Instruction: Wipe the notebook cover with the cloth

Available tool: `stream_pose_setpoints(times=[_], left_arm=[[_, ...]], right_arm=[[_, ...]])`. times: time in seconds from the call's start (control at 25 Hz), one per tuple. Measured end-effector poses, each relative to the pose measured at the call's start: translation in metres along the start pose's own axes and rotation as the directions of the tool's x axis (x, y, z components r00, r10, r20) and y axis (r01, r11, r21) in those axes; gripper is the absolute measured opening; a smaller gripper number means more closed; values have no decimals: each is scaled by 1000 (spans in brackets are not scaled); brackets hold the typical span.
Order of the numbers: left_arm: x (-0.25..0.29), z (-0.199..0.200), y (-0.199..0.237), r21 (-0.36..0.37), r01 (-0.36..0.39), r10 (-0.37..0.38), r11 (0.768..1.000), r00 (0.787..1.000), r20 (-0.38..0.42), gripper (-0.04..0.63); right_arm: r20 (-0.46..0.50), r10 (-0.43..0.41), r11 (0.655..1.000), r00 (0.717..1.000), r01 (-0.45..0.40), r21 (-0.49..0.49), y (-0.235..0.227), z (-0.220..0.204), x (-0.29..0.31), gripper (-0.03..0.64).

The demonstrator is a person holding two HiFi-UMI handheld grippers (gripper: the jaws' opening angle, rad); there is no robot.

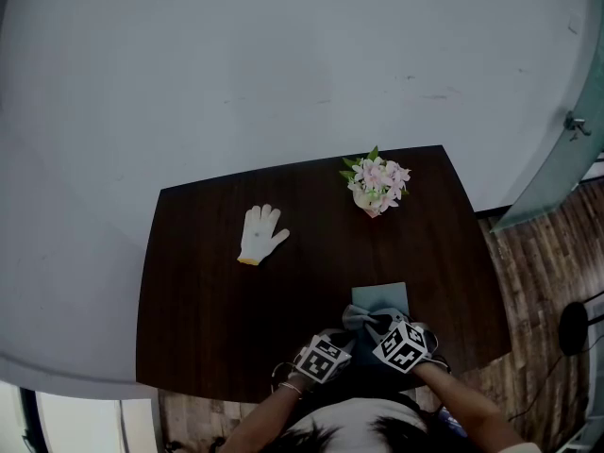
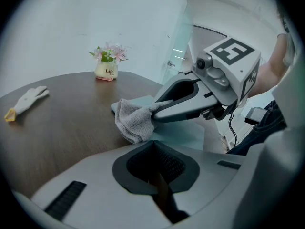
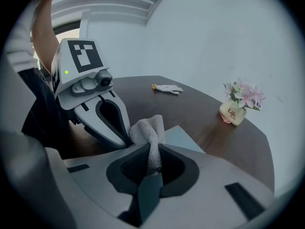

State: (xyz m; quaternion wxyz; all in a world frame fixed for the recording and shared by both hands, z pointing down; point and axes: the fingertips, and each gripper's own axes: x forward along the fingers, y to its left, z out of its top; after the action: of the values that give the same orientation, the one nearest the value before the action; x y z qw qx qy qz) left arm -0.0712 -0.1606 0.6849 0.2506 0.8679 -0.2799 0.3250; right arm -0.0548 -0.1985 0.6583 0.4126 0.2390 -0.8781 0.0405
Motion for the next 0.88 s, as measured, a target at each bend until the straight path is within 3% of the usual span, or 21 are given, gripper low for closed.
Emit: stream_pose_setpoints(times=[0.88], left_arm=[[2,1,-2,-6,9,-9,1000,1000,-2,18]], right_arm=[[-82,-45,998,996,48,33,-21,-41,-13,49]])
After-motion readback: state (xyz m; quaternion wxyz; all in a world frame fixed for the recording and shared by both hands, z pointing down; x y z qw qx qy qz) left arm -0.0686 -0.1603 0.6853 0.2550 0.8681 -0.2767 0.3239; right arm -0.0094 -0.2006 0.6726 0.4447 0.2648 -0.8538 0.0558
